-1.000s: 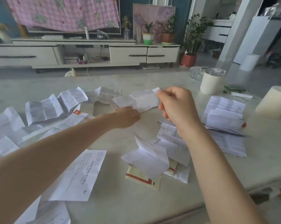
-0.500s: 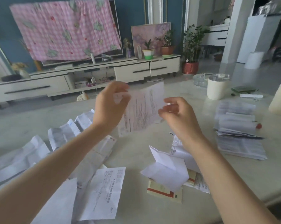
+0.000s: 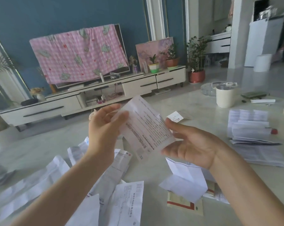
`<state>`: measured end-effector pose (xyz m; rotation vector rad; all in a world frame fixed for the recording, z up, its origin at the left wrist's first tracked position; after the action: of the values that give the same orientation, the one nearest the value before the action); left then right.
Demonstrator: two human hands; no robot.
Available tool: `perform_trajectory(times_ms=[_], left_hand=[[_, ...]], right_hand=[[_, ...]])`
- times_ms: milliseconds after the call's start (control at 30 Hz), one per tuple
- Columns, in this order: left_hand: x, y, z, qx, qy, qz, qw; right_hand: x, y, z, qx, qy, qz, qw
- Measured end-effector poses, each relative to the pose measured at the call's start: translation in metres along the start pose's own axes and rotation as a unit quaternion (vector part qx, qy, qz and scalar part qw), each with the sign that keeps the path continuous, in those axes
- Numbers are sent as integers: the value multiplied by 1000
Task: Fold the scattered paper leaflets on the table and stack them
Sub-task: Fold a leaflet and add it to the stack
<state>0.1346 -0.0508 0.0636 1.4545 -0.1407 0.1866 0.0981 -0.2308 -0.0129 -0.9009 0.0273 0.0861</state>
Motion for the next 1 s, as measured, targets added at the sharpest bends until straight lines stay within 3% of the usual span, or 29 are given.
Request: perform_trajectory(times_ms=[67, 200, 267, 333, 400, 533, 700, 800, 1000], left_hand=[[-1, -4, -5, -19, 4, -14, 1000], [-1, -13, -4, 0, -44, -67, 997], [2, -18, 0, 27, -105, -139, 984], [-1, -19, 8, 63, -197, -201, 957], [-3, -21, 14, 135, -254, -195, 938], [-3, -19, 17, 208, -202, -116, 950], [-1, -18, 13, 162, -163, -94, 969], [-2, -21, 11, 173, -176, -101, 964], [-1, -26, 5, 131, -173, -132, 967]], right_hand=[[2, 1, -5, -10, 33, -9, 999], [8, -9, -20, 2, 109, -104, 989], [4, -21, -27, -85, 150, -154, 973], [2, -27, -23, -188, 137, -166, 958], [1, -24, -17, -207, 109, -151, 961], [3, -21, -15, -191, 110, -148, 964], [-2, -6, 8, -201, -40, -63, 977], [2, -11, 3, -248, -9, -104, 963], [-2, -20, 12, -273, -39, -140, 951]])
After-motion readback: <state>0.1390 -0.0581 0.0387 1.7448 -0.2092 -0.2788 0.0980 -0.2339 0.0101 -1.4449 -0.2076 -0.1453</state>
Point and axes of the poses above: each hand's wrist, its own x-axis towards the middle knuckle, its own z-axis out of the palm, y = z × x, the point moved 8 cm from there along x, towards the middle knuckle, and after that the axes turned 6 degrees about -z, right-handed, at the moved point
